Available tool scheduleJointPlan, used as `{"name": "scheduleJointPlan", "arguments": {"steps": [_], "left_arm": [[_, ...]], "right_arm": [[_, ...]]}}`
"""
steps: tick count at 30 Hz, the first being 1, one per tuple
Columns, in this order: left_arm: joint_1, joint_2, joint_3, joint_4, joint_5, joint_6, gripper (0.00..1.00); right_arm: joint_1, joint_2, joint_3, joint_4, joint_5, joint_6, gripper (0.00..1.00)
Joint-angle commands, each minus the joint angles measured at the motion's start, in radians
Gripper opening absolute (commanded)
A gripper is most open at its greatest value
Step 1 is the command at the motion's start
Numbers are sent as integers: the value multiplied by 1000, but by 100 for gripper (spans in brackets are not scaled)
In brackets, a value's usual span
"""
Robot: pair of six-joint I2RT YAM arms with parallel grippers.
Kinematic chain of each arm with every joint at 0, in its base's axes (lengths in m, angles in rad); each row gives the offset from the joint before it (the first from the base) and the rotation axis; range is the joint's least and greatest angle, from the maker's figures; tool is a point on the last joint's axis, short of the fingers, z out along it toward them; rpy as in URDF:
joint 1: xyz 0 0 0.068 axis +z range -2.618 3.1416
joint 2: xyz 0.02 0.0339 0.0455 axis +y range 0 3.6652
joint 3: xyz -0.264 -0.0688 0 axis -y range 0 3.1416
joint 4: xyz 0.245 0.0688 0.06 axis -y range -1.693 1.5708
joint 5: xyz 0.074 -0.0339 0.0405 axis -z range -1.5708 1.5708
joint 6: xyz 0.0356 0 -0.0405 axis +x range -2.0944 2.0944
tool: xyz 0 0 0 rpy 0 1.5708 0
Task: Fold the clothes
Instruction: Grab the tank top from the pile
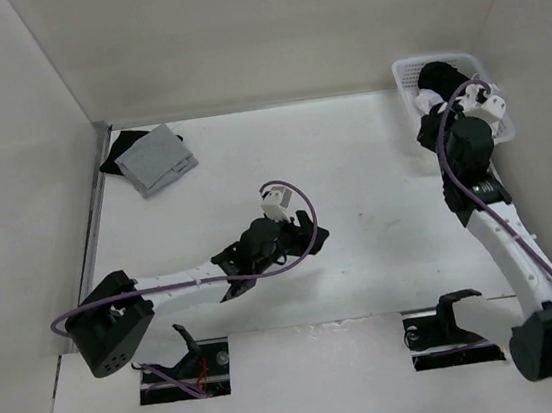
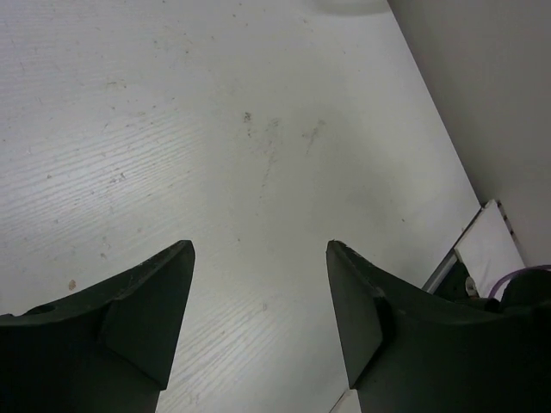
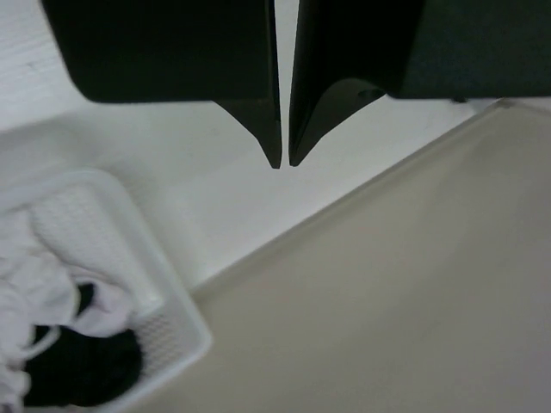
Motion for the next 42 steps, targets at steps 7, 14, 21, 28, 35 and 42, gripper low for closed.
{"name": "scheduleJointPlan", "arguments": {"steps": [7, 14, 21, 28, 35, 42], "left_arm": [[25, -38, -67, 84, -3, 59, 60], [57, -10, -107, 175, -3, 60, 49], [112, 23, -131, 224, 3, 22, 49], [131, 53, -133, 255, 52, -12, 52], [157, 74, -136, 279, 83, -38, 52], [160, 91, -127, 282, 107, -49, 52]], "right_arm": [[-250, 379, 163, 17, 123, -4, 37], [-402, 724, 421, -19, 69, -58, 15], [-472, 1034, 706, -104, 8, -141, 47], [-491, 1235, 935, -197, -75, -154, 50], [-486, 1340, 1014, -210, -72, -135, 22], [-485, 1014, 658, 141, -54, -36, 6]]}}
